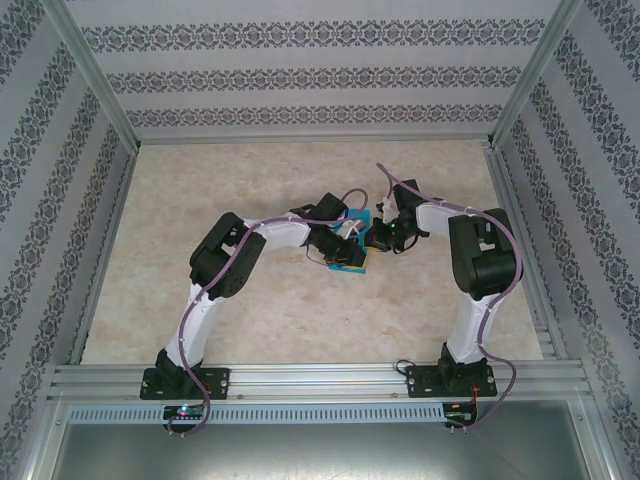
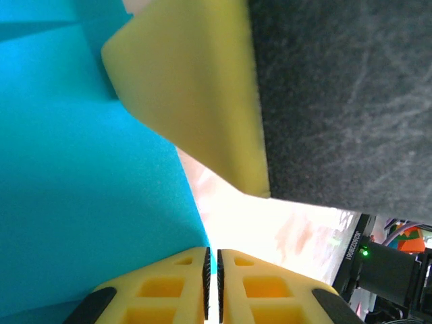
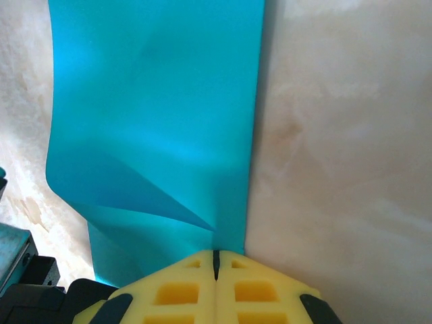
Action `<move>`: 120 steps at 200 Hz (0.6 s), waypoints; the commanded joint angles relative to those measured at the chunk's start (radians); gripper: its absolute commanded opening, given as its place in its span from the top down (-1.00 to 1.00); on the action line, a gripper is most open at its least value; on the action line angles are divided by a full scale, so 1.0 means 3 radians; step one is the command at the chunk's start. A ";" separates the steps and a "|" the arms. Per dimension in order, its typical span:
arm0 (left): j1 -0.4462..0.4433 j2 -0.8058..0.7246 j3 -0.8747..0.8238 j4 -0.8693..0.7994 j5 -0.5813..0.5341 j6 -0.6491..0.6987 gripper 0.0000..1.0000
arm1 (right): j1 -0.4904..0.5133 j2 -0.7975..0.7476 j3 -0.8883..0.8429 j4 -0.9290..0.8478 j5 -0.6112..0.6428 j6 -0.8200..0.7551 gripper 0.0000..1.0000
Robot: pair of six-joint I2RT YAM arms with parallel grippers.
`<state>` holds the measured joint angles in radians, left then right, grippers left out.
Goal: Fold a paper plane with a square sheet of paper (pick it up from the middle)
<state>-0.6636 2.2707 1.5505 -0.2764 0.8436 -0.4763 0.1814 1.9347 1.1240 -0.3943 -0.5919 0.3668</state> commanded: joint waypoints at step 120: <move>0.0122 -0.0318 -0.0067 0.0064 0.0090 -0.0122 0.66 | 0.0065 0.0046 -0.0065 -0.0185 0.0212 -0.0109 1.00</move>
<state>-0.6601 2.2284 1.5162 -0.2615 0.8604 -0.4931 0.1879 1.9343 1.1252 -0.4034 -0.5922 0.3595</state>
